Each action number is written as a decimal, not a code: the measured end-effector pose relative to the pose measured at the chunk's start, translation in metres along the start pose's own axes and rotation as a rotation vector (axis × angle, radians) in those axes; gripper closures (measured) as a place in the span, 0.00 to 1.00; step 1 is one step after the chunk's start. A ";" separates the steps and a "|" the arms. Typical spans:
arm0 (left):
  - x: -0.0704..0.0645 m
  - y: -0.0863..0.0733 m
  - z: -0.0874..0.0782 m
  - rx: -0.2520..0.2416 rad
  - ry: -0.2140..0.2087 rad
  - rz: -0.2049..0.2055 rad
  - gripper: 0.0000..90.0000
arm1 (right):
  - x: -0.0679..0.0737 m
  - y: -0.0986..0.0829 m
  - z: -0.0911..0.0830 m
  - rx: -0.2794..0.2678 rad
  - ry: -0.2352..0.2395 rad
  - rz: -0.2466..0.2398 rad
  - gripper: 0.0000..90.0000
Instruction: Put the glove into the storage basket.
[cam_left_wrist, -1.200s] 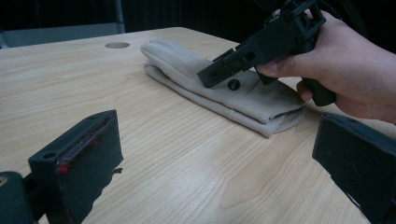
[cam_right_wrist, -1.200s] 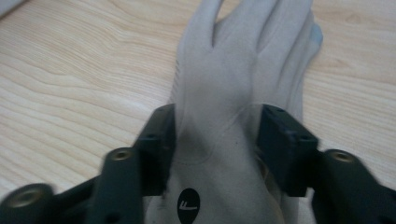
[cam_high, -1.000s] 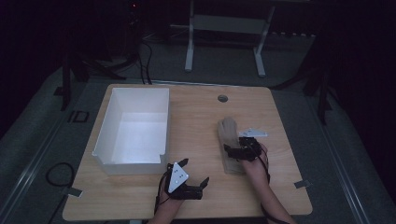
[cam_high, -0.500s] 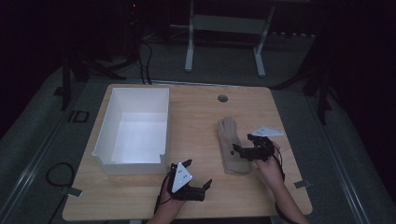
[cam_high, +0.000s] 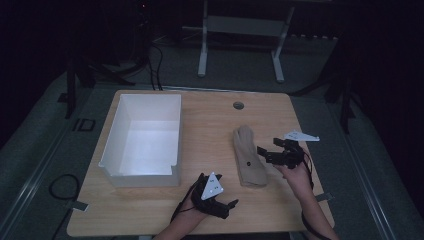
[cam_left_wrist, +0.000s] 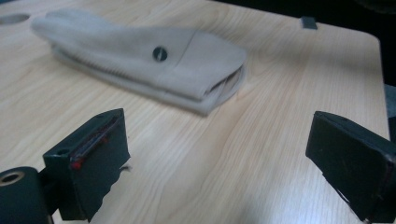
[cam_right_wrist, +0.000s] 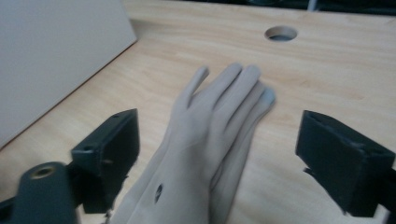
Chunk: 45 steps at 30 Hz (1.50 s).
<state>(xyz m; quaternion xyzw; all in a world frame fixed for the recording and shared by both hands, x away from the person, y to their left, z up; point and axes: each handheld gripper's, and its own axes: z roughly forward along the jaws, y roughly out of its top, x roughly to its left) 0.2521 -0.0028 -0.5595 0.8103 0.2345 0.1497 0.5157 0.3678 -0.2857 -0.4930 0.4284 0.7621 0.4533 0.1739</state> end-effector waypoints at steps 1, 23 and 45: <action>0.002 0.002 0.002 -0.008 -0.026 0.010 0.09 | -0.001 0.002 0.001 -0.007 0.009 0.003 0.17; 0.021 0.041 0.075 0.186 -0.217 0.271 0.45 | -0.013 0.023 0.073 0.067 -0.007 0.040 0.42; 0.030 0.044 0.081 0.233 -0.215 0.173 0.98 | -0.012 0.017 0.079 0.077 -0.037 0.041 0.55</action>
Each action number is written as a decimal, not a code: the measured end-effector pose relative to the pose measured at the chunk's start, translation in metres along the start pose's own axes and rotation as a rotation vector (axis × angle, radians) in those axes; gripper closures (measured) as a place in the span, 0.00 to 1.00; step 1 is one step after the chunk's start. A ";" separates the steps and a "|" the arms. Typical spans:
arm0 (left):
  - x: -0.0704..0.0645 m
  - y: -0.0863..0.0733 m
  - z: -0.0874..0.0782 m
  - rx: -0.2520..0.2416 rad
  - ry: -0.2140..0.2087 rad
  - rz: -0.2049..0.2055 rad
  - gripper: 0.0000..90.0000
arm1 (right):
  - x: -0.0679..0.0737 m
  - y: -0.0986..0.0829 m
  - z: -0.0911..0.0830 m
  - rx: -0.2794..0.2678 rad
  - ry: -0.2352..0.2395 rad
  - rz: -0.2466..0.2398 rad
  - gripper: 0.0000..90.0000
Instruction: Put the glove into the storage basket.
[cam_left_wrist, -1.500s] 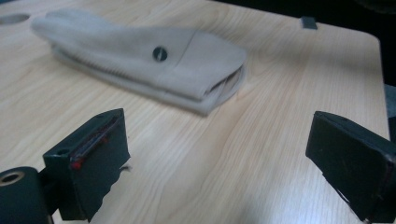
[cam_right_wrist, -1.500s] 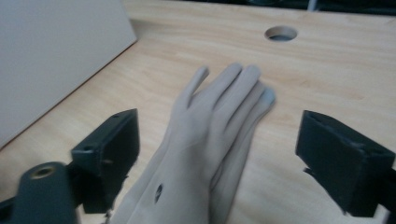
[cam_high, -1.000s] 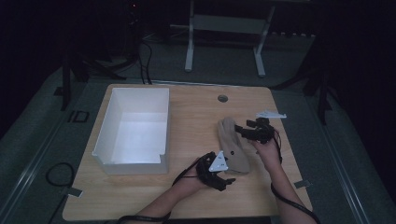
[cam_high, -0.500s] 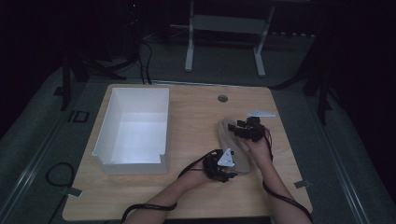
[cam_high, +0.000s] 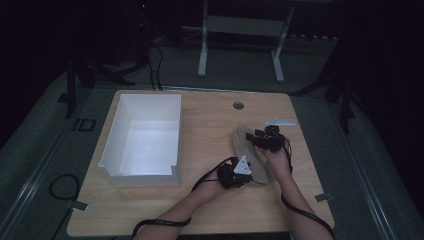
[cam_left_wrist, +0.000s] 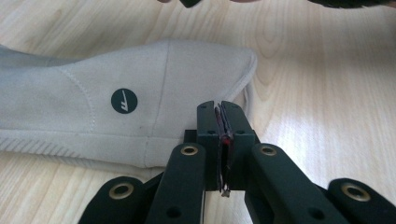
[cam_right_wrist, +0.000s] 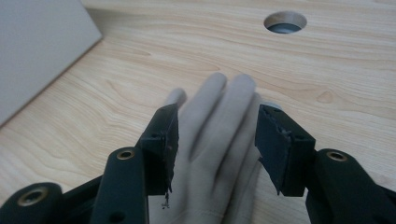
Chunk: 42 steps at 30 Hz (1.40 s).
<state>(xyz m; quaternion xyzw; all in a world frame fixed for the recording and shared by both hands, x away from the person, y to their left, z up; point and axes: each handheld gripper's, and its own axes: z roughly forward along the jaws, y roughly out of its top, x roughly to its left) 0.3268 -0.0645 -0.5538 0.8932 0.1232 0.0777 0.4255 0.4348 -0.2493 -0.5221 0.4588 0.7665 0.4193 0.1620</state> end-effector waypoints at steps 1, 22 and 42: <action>0.001 -0.002 0.001 0.005 -0.011 -0.012 0.98 | -0.001 0.000 0.002 0.006 -0.008 0.004 0.54; 0.000 -0.009 0.003 0.031 -0.035 -0.029 0.99 | 0.001 0.013 0.017 0.109 -0.018 0.019 0.93; -0.001 -0.009 0.004 0.039 -0.026 -0.033 0.99 | -0.008 0.011 0.027 0.088 -0.022 0.081 0.44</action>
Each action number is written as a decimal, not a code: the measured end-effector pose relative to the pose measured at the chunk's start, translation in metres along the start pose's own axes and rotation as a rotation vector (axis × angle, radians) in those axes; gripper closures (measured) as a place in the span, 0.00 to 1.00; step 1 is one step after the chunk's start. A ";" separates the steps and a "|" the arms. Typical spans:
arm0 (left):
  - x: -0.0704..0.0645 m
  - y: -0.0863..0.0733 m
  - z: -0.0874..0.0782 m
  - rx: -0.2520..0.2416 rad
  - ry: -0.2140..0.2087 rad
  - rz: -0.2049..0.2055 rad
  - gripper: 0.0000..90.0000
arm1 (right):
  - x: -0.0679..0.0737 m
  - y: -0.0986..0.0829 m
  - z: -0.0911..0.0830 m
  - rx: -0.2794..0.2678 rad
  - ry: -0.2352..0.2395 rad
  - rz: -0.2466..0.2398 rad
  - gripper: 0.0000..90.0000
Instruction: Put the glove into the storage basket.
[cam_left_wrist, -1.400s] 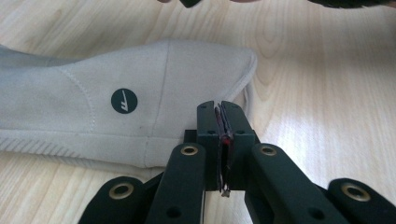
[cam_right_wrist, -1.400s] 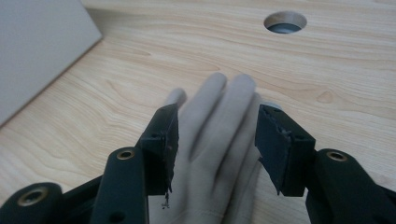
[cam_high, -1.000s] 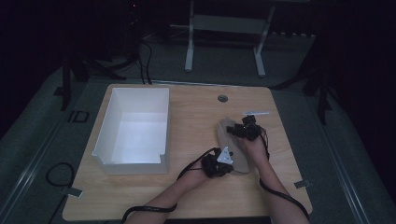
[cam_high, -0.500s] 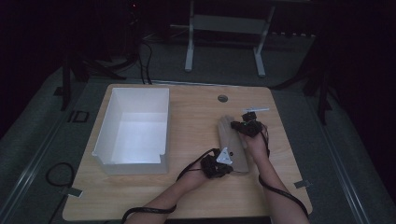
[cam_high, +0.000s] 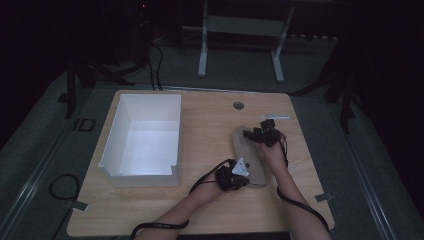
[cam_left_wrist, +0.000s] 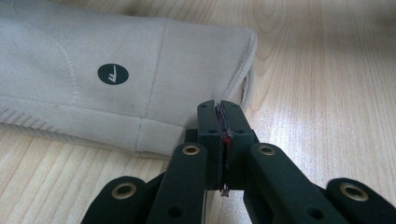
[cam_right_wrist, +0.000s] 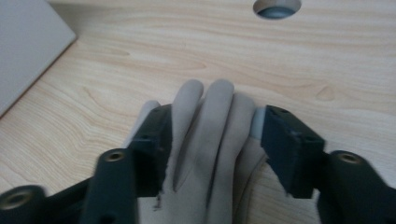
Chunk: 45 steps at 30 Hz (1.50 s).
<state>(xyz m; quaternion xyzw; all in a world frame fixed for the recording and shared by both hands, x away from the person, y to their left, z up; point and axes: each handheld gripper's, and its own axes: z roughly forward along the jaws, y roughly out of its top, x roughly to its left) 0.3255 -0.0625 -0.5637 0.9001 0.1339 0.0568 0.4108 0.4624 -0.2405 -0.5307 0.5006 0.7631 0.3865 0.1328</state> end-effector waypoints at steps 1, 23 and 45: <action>0.000 0.000 0.000 0.004 0.001 0.006 0.99 | -0.002 -0.003 0.006 0.027 -0.002 0.009 0.42; -0.010 -0.002 0.001 -0.012 0.026 0.107 0.73 | 0.003 -0.013 0.015 0.070 0.011 0.000 0.78; -0.011 0.004 0.004 0.030 0.118 0.109 0.93 | 0.005 -0.011 0.013 0.051 0.009 0.003 0.83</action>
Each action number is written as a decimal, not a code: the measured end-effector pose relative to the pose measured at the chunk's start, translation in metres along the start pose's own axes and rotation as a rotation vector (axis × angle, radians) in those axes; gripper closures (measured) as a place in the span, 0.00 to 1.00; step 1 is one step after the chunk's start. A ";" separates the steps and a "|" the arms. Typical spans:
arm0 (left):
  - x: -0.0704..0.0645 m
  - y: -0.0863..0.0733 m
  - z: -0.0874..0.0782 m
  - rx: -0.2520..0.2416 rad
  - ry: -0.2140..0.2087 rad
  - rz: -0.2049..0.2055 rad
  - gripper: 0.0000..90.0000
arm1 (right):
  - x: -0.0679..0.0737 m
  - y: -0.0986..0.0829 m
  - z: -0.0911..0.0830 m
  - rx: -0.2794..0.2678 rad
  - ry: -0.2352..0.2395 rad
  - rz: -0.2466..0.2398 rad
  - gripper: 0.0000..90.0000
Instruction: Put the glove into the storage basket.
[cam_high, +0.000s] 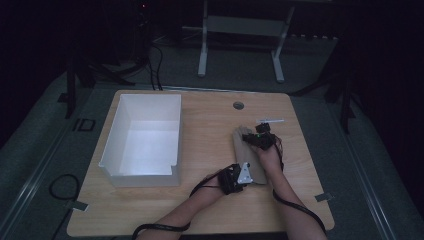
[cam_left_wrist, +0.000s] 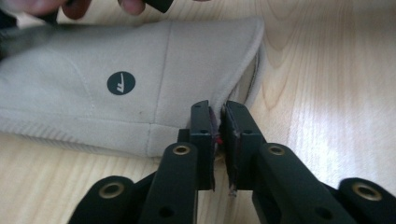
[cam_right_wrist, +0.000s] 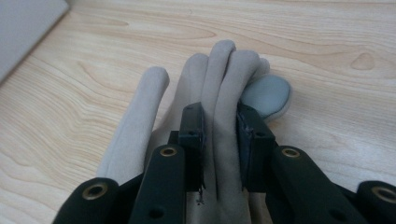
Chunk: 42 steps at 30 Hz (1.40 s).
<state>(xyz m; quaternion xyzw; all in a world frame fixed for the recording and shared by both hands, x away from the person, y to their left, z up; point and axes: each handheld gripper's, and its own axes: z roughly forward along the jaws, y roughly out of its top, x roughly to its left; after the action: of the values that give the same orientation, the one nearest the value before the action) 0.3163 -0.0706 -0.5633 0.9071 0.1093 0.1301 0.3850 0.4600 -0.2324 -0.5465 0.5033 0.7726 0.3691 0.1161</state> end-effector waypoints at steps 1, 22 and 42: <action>0.002 0.000 -0.001 0.002 -0.015 -0.012 0.94 | 0.000 0.001 0.000 0.000 0.007 0.008 0.83; 0.013 0.009 -0.046 0.018 -0.022 -0.026 0.96 | 0.012 0.025 -0.034 -0.066 0.094 0.027 0.84; 0.019 0.015 -0.116 0.023 0.002 -0.007 0.96 | 0.050 0.056 -0.066 -0.123 0.173 -0.040 0.84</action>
<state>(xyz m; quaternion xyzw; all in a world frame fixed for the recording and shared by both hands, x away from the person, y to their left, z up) 0.2986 0.0023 -0.4720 0.9109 0.1144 0.1282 0.3750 0.4391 -0.2070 -0.4517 0.4459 0.7657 0.4553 0.0871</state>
